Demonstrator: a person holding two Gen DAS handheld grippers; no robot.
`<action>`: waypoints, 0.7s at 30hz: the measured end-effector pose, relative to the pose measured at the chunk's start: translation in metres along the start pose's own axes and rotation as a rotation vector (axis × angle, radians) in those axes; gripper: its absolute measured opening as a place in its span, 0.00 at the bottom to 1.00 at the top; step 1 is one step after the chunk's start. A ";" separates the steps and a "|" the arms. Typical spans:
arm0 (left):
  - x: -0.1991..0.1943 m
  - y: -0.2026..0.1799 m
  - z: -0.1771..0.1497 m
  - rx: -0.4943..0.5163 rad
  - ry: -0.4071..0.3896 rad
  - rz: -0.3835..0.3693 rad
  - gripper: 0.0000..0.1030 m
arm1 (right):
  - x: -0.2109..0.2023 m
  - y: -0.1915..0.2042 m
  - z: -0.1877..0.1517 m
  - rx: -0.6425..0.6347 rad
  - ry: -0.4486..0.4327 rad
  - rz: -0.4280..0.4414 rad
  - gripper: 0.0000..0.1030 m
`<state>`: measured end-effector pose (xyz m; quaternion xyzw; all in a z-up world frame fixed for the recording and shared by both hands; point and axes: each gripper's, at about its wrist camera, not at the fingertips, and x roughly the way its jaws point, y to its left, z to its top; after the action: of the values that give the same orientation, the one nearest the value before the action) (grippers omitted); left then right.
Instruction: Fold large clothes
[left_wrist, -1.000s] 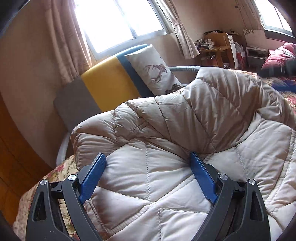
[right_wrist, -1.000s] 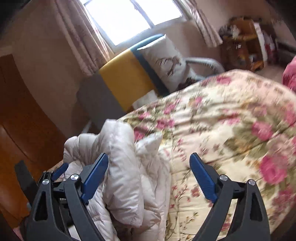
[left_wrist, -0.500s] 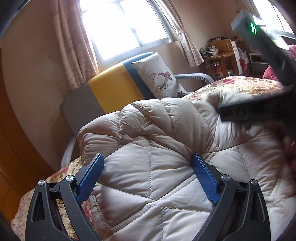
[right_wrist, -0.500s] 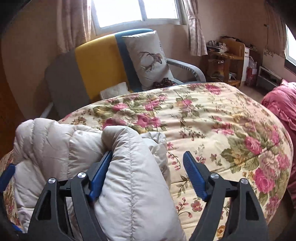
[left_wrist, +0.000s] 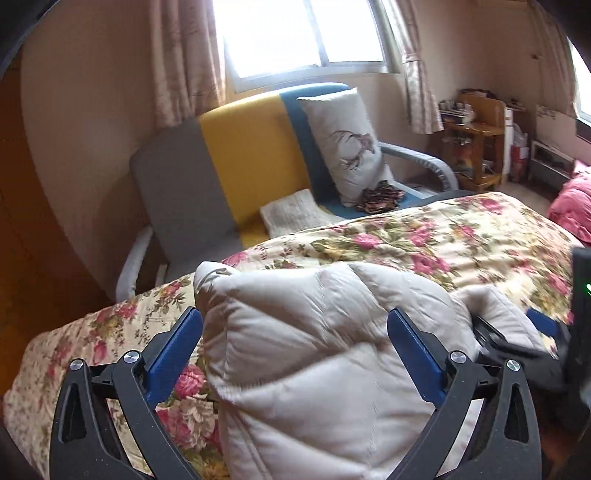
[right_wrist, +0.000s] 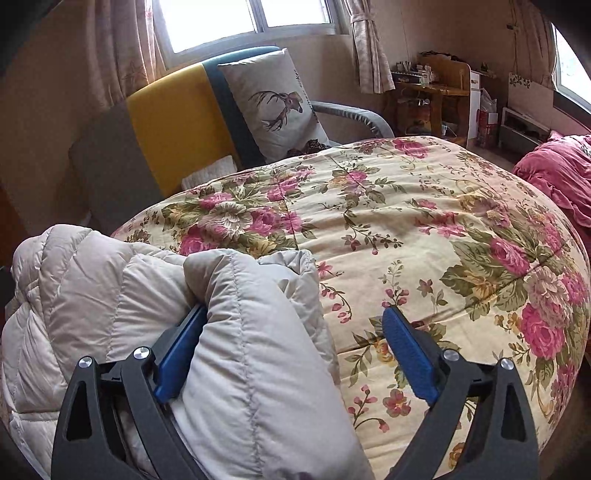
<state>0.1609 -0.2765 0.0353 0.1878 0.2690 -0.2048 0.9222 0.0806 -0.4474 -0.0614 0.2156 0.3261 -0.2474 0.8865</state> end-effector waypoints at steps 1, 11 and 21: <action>0.011 -0.001 0.002 -0.004 0.017 0.010 0.96 | 0.000 0.000 0.000 0.002 0.000 -0.001 0.92; 0.083 -0.016 -0.018 0.026 0.158 0.015 0.97 | 0.019 -0.009 0.003 0.068 0.057 -0.018 0.93; 0.061 -0.004 -0.036 -0.012 0.155 -0.026 0.97 | 0.021 -0.003 0.002 0.035 0.038 -0.054 0.96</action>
<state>0.1909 -0.2802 -0.0289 0.1940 0.3431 -0.1999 0.8970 0.0938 -0.4570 -0.0755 0.2269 0.3442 -0.2729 0.8692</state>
